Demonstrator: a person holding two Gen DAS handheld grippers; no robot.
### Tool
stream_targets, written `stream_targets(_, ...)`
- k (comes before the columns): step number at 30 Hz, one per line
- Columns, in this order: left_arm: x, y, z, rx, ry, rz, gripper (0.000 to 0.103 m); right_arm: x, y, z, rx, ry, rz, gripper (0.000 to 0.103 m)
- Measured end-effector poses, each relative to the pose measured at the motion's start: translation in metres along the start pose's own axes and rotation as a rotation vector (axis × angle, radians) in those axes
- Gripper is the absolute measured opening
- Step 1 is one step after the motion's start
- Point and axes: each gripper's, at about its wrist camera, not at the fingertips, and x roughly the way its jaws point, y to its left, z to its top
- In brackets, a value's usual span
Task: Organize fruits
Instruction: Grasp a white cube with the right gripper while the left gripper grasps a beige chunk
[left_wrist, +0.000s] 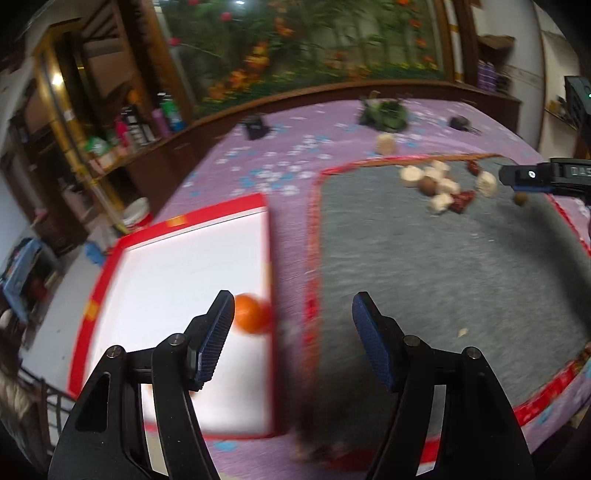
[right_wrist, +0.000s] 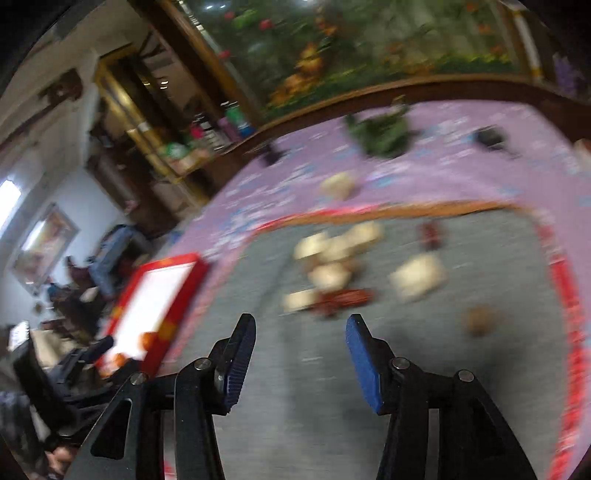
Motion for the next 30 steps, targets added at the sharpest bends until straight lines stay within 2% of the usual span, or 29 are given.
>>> stream_targets(4,0.008,-0.018,0.032,0.02,-0.012,-0.078,0.067,0.007,-0.026,0.019,-0.044,0.031,-0.16,0.05)
stream_targets(8,0.024,-0.034,0.052,0.048,0.016,-0.116,0.067,0.036,-0.035,0.027,-0.094,0.115,-0.221,0.049)
stream_targets(9,0.029,-0.039,0.055,0.058,0.034,-0.123,0.067,0.046,-0.035,0.029,-0.109,0.144,-0.226,0.047)
stream_targets(11,0.035,-0.047,0.057,0.072,0.057,-0.137,0.067,0.058,-0.036,0.029,-0.127,0.176,-0.265,0.034)
stream_targets(13,0.041,-0.057,0.06,0.098,0.069,-0.166,0.067,0.063,-0.037,0.03,-0.154,0.158,-0.29,0.027)
stream_targets(15,0.047,-0.069,0.063,0.14,0.08,-0.188,0.067,0.064,-0.041,0.033,-0.126,0.149,-0.259,0.027)
stream_targets(17,0.055,-0.08,0.064,0.175,0.088,-0.207,0.067,0.056,-0.058,0.037,-0.014,0.133,-0.164,0.027)
stream_targets(20,0.07,-0.095,0.071,0.236,0.1,-0.257,0.067,0.039,-0.074,0.038,0.062,0.09,-0.078,0.026)
stream_targets(26,0.103,-0.117,0.088,0.337,0.129,-0.278,0.067,0.027,-0.094,0.045,0.205,0.067,-0.003,0.026)
stream_targets(28,0.114,-0.123,0.093,0.369,0.137,-0.282,0.059,0.025,-0.096,0.043,0.238,0.077,0.02,0.026)
stream_targets(30,0.12,-0.127,0.097,0.377,0.135,-0.317,0.04,0.027,-0.097,0.045,0.251,0.081,0.019,0.027)
